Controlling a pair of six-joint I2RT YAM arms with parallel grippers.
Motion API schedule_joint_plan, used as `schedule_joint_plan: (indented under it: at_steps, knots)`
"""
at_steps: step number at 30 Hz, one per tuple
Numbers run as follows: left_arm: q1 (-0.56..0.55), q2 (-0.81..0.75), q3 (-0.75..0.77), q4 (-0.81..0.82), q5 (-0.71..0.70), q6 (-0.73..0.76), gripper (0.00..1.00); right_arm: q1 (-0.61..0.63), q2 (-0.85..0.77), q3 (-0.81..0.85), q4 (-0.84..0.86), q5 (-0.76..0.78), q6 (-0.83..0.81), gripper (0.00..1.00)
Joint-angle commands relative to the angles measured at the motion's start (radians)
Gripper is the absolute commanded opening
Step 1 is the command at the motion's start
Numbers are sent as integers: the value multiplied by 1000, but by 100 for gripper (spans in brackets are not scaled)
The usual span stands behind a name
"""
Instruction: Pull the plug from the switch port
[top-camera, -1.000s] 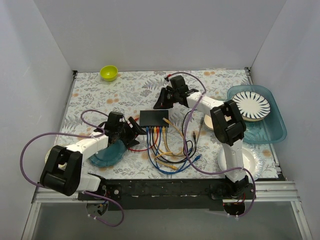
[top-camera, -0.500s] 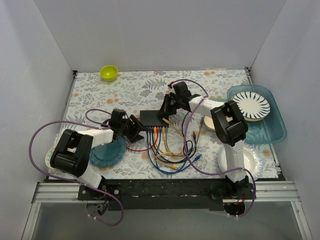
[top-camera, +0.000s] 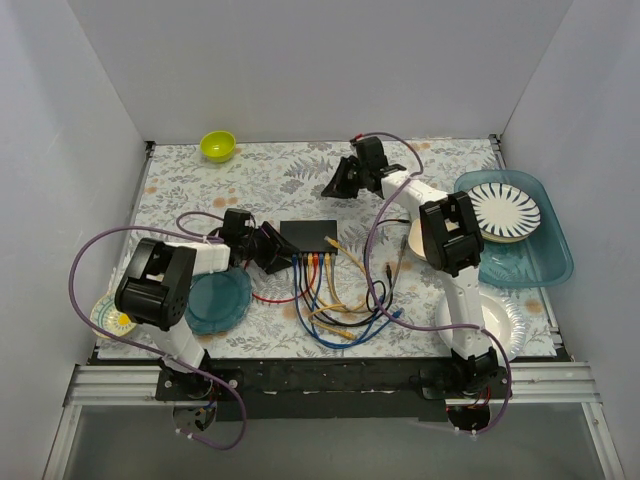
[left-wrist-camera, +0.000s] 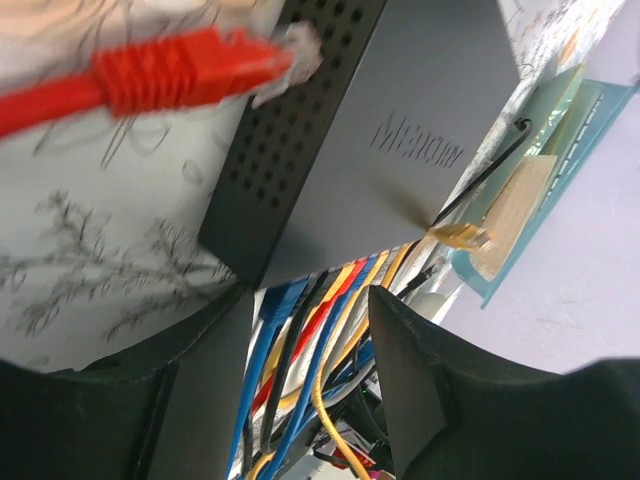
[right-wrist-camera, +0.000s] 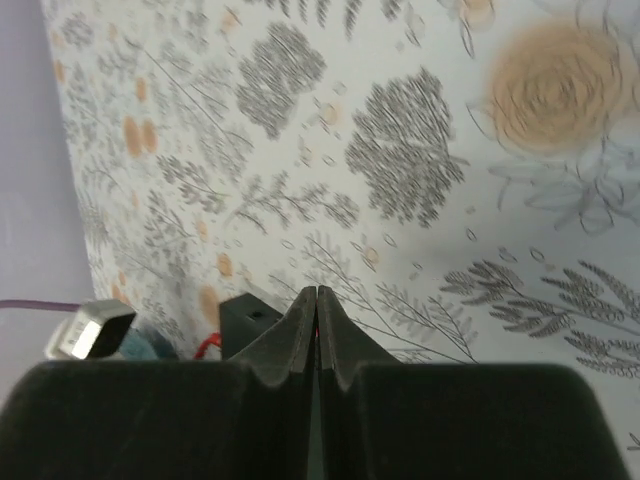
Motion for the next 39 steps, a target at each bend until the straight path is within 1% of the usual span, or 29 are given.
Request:
schedule_joint_plan:
  at_steps: [1, 10, 15, 16, 18, 19, 20, 22, 23, 25, 26, 28, 29, 30, 34, 39]
  knots:
    - [28, 69, 49, -31, 0, 47, 50, 13, -1, -104, -54, -34, -11, 9]
    - [63, 167, 130, -33, 40, 70, 50, 37, -90, -278, -58, -45, -45, 8]
    - [85, 187, 149, -27, 49, 67, 50, 43, -126, -321, -42, -47, -31, 8]
    - [89, 189, 150, -25, 49, 65, 50, 42, -130, -305, -49, -34, -37, 8]
    - [100, 178, 159, -30, 50, 63, 51, 28, -164, -273, -142, 88, -45, 7]
    - [105, 170, 162, -36, 44, 65, 51, 20, -194, -279, -146, 142, -33, 7]
    - [108, 146, 167, -62, 26, 71, 52, -1, -263, -326, -71, 188, -21, 7]
    - [112, 115, 166, -82, 10, 80, 55, -18, -320, -365, -3, 187, -8, 8]
    - [114, 98, 161, -85, -3, 85, 56, -18, -336, -333, 7, 167, -29, 8]
    - [112, 49, 141, -85, -5, 88, 57, -18, -311, -275, 8, 69, -53, 9]
    - [112, 35, 130, -80, -2, 86, 57, -12, -282, -258, 26, -59, -39, 10]
    - [114, 3, 88, -47, 27, 76, 57, 3, -267, -279, 101, -152, -1, 10]
    - [112, -8, 72, -36, 36, 68, 56, 22, -258, -301, 121, -230, 15, 11]
    - [112, -14, 60, -28, 47, 70, 56, 32, -253, -333, 165, -257, 29, 12]
    - [112, -29, 6, 21, 73, 76, 54, 80, -230, -368, 153, -300, -19, 18]
    - [112, -32, -28, 67, 101, 65, 53, 98, -207, -425, 170, -306, -25, 17]
